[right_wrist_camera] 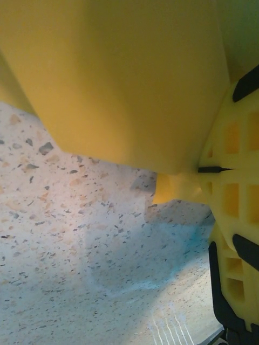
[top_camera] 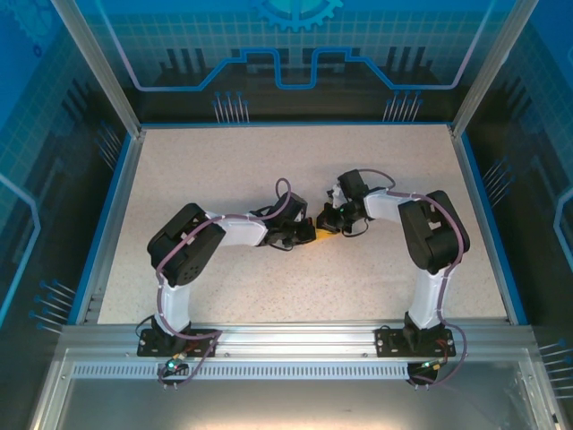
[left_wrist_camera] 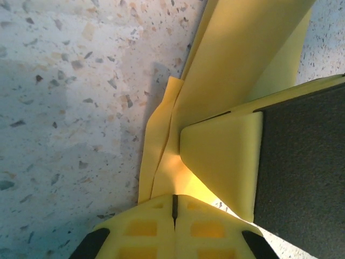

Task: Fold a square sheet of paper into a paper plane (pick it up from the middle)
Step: Fourth fold the wing at the center of the table.

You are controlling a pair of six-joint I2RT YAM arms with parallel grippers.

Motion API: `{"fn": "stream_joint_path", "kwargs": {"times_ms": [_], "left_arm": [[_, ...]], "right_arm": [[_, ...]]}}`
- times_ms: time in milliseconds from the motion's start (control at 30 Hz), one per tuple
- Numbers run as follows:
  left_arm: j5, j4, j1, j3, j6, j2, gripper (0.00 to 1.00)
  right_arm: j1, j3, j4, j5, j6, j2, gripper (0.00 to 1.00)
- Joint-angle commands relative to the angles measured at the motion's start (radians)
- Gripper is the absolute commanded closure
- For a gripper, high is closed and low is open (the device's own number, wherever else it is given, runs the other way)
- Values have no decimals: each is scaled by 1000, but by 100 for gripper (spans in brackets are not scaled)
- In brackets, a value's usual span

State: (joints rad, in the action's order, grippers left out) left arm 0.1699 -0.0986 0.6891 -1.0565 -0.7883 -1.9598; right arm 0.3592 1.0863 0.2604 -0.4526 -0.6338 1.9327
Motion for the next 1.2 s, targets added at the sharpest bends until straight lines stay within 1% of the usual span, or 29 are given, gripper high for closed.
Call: {"fn": "stream_joint_path", "kwargs": {"times_ms": [0,133,233,267,500,633,1067,1167], "left_arm": [[-12,120,-14,50,-18,0,100],[39,65,-17,50,-22,46,100],[54,22,-17,49,-36,72,96],[51,19,-16,46,-37,75,96],[38,44,-19,43,-30,43,95],[1,100,-19,55,-16,43,95],[-58,170,-54,221,-20,159,96],[-36,160,-59,227,-21,189,96]], "right_arm": [[-5,-6,13,20,-13,44,96],[1,-14,0,5,-27,42,96],[16,-17,-3,-6,-40,28,96],[21,-17,-6,-13,-46,24,96],[50,-14,-25,-35,-75,25,96],[50,-5,-17,-26,-76,39,96],[43,10,26,6,-67,56,96],[43,14,30,8,-67,59,96]]}}
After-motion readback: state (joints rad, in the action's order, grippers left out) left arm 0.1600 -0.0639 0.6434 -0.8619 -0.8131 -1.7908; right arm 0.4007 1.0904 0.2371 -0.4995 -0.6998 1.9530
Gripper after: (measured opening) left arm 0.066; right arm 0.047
